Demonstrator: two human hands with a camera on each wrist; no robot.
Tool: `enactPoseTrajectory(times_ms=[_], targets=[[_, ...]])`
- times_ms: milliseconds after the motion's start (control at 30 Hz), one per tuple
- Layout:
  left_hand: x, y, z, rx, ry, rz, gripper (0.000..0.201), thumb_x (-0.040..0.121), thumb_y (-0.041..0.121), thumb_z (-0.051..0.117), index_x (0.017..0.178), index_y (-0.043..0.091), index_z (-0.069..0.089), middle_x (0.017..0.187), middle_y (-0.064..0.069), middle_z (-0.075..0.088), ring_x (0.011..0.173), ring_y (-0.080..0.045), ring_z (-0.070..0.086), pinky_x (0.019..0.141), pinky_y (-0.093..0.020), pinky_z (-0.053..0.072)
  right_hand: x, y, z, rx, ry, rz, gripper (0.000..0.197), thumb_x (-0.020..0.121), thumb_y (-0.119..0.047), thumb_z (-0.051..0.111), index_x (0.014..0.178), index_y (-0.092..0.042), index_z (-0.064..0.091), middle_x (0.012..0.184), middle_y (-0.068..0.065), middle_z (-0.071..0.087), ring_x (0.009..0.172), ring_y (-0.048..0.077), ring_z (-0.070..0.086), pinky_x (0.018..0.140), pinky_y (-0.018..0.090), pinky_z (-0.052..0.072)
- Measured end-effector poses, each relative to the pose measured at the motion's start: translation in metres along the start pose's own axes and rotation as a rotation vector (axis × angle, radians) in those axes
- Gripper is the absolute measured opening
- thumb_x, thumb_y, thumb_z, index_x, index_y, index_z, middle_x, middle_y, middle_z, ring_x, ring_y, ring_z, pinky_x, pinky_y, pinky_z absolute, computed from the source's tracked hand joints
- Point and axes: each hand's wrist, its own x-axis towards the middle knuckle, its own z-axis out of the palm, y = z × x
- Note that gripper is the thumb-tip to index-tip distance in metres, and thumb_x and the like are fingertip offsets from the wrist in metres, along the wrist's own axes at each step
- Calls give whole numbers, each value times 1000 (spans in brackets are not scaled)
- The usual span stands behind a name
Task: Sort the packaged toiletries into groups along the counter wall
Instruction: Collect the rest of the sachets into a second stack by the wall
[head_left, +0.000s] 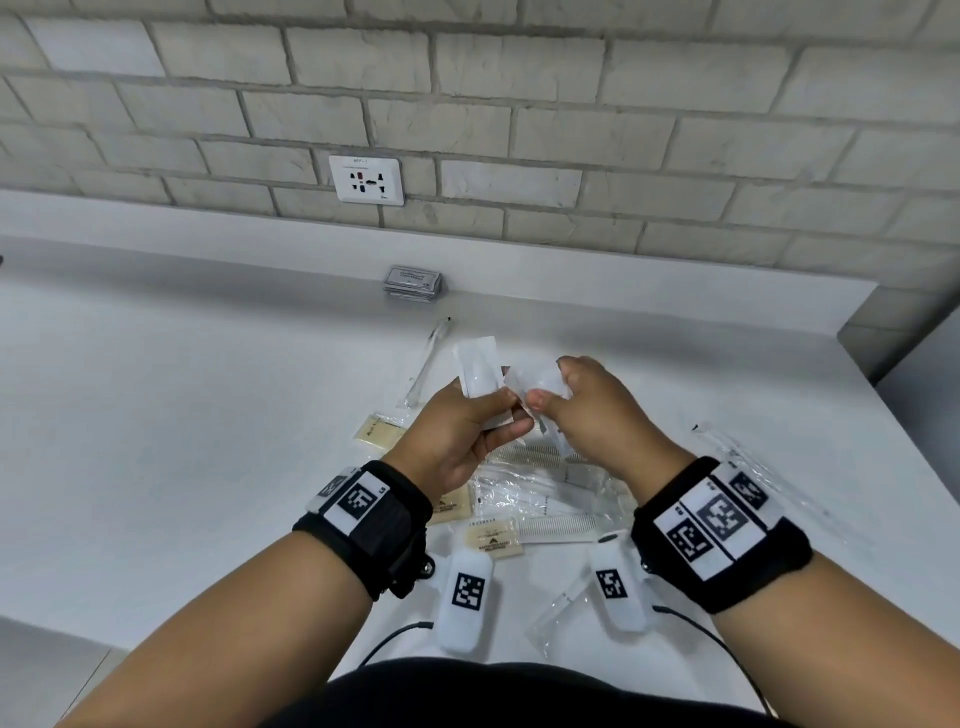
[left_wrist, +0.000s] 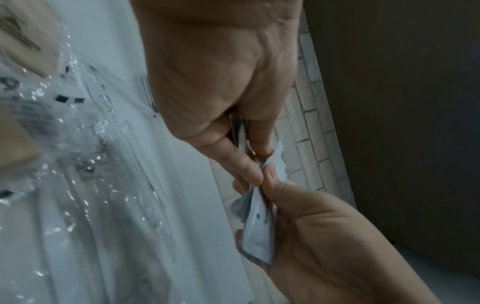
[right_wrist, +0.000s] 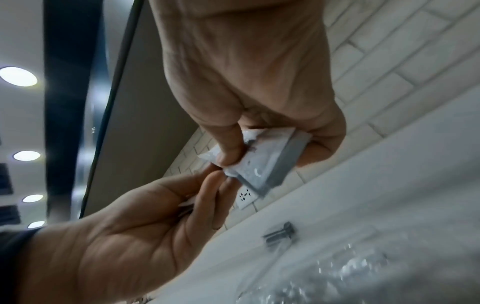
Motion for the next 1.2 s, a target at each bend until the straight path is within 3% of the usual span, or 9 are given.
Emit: enactPoseTrajectory(times_ms=[233,367,500,633,700,800,967,1100,1200], targets=[[-8,7,-10,-63,-79,-55,27,100,8,42,122,1,56,118,-20,66,110,-34,64,85,-37,56,5,18,-3,508,125,82,16,88,-23,67,102,-16,65,88,3,71,79,23,67,76,37,53],[-6,2,-11,69,15,29,15,91,8,61,105,3,64,108,-13,69,100,-27,68,72,-28,60,4,6,-15,877,-22,110,15,83,-12,70,97,-12,69,79,6,74,72,24,70,69,42,55],[-4,-3,-5,214,-21,61,15,90,7,62,102,-1,65,80,-2,70,71,-11,69,72,-25,60,-2,-2,1,685,-69,77,18,77,-10,76,95,-11,71,90,11,75,84,30,72,81,49,57],[-4,-3,-5,173,4,96,24,99,18,50,118,7,60,109,-7,71,98,-20,69,83,-29,58,4,0,-8,314,242,-21,13,84,-23,69,86,-10,67,83,6,69,74,21,64,67,31,51],[-4,-2,-6,136,-35,71,28,100,21,46,124,11,57,119,-5,67,109,-19,66,89,-32,56,6,0,-9,208,316,-70,19,84,-26,68,83,-8,64,83,9,65,74,23,61,66,31,46],[-5,-1,0,73,-94,21,30,101,23,44,124,7,57,116,-6,68,107,-18,66,88,-35,56,-3,-10,2,265,214,-109,12,87,-25,66,89,-14,69,84,3,69,77,19,66,67,30,51],[-6,-2,2,5,-118,12,13,97,6,48,102,4,61,74,3,69,68,-7,68,65,-21,57,-7,-14,5,429,142,-67,13,93,-23,60,103,-21,67,96,-2,73,88,17,69,83,37,56],[-6,1,-1,-23,-79,45,12,89,-7,56,99,-5,63,85,-9,72,75,-16,71,68,-23,59,2,-7,-9,647,122,10,12,87,-27,64,97,-24,70,97,3,75,91,25,71,87,53,54],[-8,0,1,87,-138,34,17,90,-6,55,104,1,62,81,-4,72,75,-14,71,71,-24,59,3,-8,-4,465,27,-12,14,87,-29,64,98,-21,68,99,5,72,89,25,70,85,49,56]])
